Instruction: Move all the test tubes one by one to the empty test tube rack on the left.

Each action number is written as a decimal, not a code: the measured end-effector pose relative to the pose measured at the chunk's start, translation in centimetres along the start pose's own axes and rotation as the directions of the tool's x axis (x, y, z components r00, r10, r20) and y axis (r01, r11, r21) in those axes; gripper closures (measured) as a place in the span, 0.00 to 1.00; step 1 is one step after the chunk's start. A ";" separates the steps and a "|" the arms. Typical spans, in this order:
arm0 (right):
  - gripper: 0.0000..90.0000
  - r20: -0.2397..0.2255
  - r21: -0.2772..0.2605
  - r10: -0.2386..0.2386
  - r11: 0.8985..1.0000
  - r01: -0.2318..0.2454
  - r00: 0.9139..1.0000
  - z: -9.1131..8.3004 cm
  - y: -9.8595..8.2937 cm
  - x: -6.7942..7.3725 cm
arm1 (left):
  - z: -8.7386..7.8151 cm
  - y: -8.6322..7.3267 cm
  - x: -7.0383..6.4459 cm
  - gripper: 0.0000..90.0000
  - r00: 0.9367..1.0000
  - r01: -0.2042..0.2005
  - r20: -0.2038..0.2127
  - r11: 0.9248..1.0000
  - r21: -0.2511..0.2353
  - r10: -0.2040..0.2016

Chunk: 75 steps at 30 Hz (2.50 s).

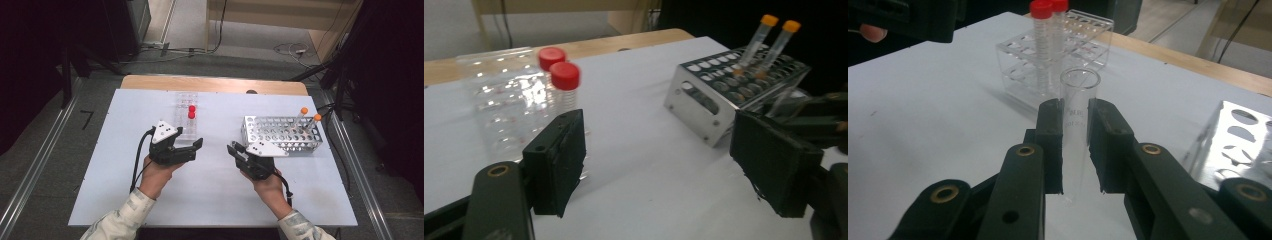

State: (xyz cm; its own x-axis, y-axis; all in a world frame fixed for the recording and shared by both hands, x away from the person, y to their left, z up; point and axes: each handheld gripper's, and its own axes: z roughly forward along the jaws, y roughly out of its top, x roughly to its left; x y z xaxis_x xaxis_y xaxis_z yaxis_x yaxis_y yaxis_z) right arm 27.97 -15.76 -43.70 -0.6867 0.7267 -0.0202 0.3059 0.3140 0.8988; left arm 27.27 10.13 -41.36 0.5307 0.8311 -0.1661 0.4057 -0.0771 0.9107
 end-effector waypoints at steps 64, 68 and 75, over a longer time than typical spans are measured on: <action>0.33 -0.039 0.058 0.033 0.998 -0.031 0.999 -2.1 -0.7 -1.5 | -1.1 3.3 3.9 0.85 1.000 0.027 -0.002 0.998 -0.051 -0.027; 0.33 -0.021 0.052 0.043 0.998 -0.042 0.999 -2.7 -1.0 -2.3 | -1.3 4.6 4.8 0.85 0.999 0.027 -0.042 0.997 -0.075 -0.030; 0.34 -0.001 0.050 0.053 0.997 -0.053 0.999 -3.3 -1.4 -3.1 | 0.0 5.6 6.0 0.85 0.993 0.017 -0.111 0.997 -0.070 -0.025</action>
State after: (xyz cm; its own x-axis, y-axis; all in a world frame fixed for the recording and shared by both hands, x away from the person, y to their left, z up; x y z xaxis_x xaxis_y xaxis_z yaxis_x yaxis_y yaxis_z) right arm 27.48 -20.47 -43.45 -0.6701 0.7417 0.0282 0.3747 0.3052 0.8755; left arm 32.71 14.72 -37.25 0.4342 0.8890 -0.1455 0.3620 -0.0243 0.9319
